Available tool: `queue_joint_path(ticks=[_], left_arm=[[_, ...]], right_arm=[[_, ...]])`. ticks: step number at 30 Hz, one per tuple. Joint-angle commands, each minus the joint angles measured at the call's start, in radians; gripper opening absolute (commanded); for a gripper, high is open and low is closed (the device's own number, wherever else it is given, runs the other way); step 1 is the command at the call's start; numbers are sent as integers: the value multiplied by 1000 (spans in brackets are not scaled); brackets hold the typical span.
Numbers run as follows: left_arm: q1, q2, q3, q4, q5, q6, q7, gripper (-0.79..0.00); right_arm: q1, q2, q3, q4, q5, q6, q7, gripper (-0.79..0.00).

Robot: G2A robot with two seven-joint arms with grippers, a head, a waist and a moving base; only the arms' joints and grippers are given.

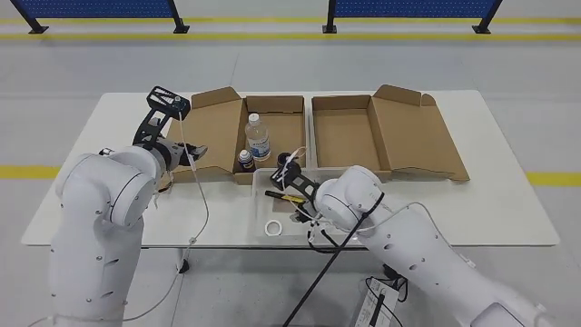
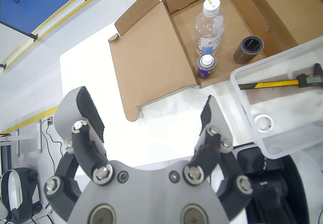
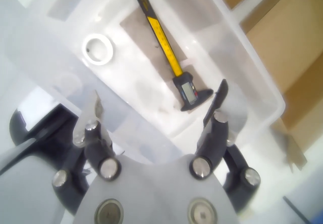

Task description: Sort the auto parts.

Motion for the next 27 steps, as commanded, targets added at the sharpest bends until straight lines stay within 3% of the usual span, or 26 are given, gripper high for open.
queue_joint_path(ticks=[1, 4, 6, 12, 17, 20, 23, 24, 27], left_arm=[[0, 0, 0, 0, 0, 0, 0, 0], [0, 0, 0, 0, 0, 0, 0, 0], [0, 0, 0, 0, 0, 0, 0, 0], [0, 0, 0, 0, 0, 0, 0, 0], [0, 0, 0, 0, 0, 0, 0, 0], [0, 0, 0, 0, 0, 0, 0, 0], [0, 0, 0, 0, 0, 0, 0, 0], [0, 0, 0, 0, 0, 0, 0, 0], [0, 0, 0, 0, 0, 0, 0, 0]], right_arm=[[5, -5, -7, 15, 4, 7, -1, -111], [12, -13, -17, 36, 4, 8, -5, -117], [14, -18, -23, 49, 6, 9, -10, -197], [17, -34, -46, 84, 21, 10, -29, -169], [21, -49, -65, 119, 35, 11, -49, -252], [19, -59, -73, 141, 45, 31, -73, -342], [18, -68, -83, 158, 41, 53, -95, -366], [15, -72, -83, 163, 52, 59, -106, -366], [17, -81, -95, 182, 53, 58, -120, -234]])
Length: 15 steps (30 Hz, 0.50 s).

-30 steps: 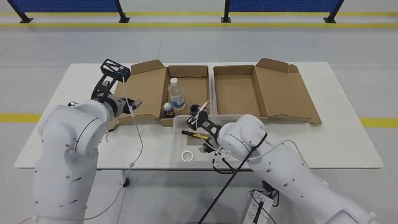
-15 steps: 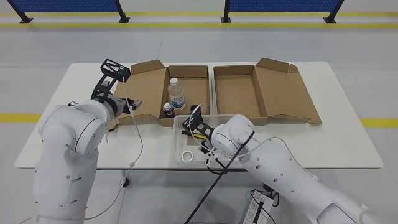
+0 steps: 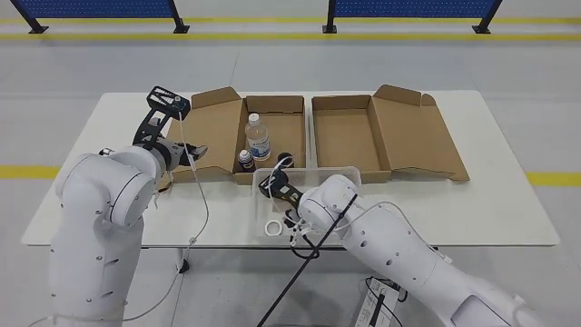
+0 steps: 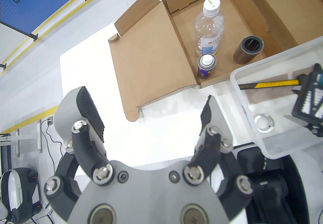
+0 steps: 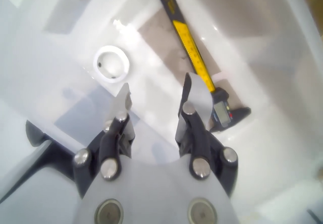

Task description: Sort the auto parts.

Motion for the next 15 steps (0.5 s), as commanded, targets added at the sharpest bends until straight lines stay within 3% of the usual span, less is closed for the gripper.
queue_joint_path(ticks=[1, 8, 11, 15], left_arm=[[0, 0, 0, 0, 0, 0, 0, 0], [0, 0, 0, 0, 0, 0, 0, 0], [0, 0, 0, 0, 0, 0, 0, 0], [0, 0, 0, 0, 0, 0, 0, 0]], right_arm=[[1, -6, -6, 11, 6, -1, -9, -237], [8, -31, -35, 53, 8, 5, -45, -289], [10, -42, -47, 71, 9, 10, -53, -391], [13, -54, -58, 94, 7, 13, -61, -394]])
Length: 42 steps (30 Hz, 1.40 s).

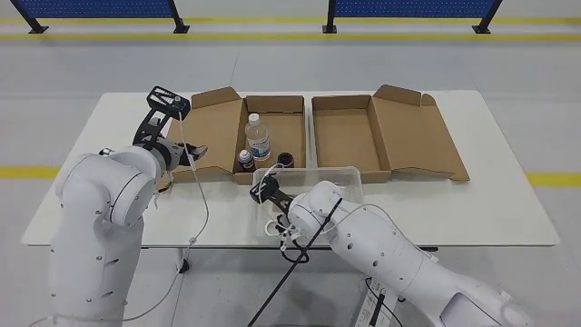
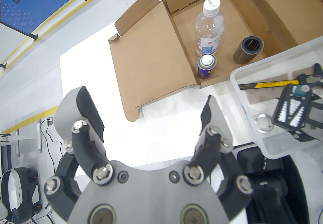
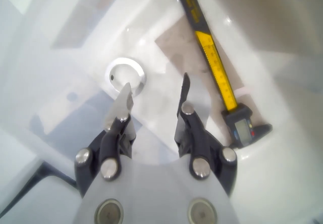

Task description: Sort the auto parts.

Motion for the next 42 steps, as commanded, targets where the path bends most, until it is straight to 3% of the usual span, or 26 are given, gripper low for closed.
queue_joint_path(ticks=[1, 18, 23, 29, 31, 32, 42], left_arm=[[0, 0, 0, 0, 0, 0, 0, 0], [0, 0, 0, 0, 0, 0, 0, 0], [0, 0, 0, 0, 0, 0, 0, 0], [0, 0, 0, 0, 0, 0, 0, 0], [0, 0, 0, 0, 0, 0, 0, 0], [0, 0, 0, 0, 0, 0, 0, 0], [0, 0, 0, 0, 0, 0, 0, 0]], right_arm=[[1, -5, -3, 11, -2, 2, -4, -394], [1, -46, -16, 92, 13, -7, -33, -456], [0, -54, -12, 109, 12, -9, -35, -554], [-2, -62, -7, 123, 10, -11, -34, -606], [-2, -64, -5, 126, 7, -11, -33, -763], [-2, -65, -4, 128, 5, -11, -31, -785], [-12, -60, 48, 116, -2, 4, -17, -785]])
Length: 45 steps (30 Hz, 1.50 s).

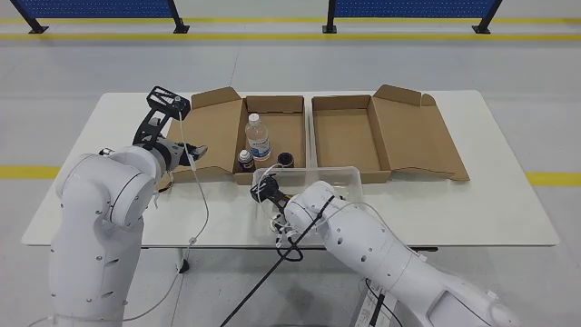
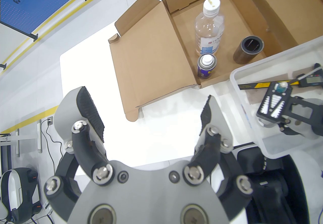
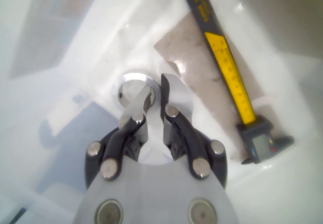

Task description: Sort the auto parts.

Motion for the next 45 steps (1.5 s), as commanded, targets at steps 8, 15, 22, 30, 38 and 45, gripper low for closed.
queue_joint_path(ticks=[8, 15, 22, 30, 38, 45], left_arm=[[0, 0, 0, 0, 0, 0, 0, 0], [0, 0, 0, 0, 0, 0, 0, 0], [0, 0, 0, 0, 0, 0, 0, 0], [0, 0, 0, 0, 0, 0, 0, 0], [0, 0, 0, 0, 0, 0, 0, 0], [0, 0, 0, 0, 0, 0, 0, 0]], right_arm=[[-49, 44, 141, -125, -16, 27, 46, -785], [-164, 97, 322, -303, -18, 31, 65, -785], [-335, 136, 535, -452, 129, 10, -21, -785], [-491, 145, 703, -492, 476, -41, -221, -785], [-551, 139, 726, -469, 760, -167, -382, -785], [-545, 130, 690, -411, 956, -303, -445, -785]])
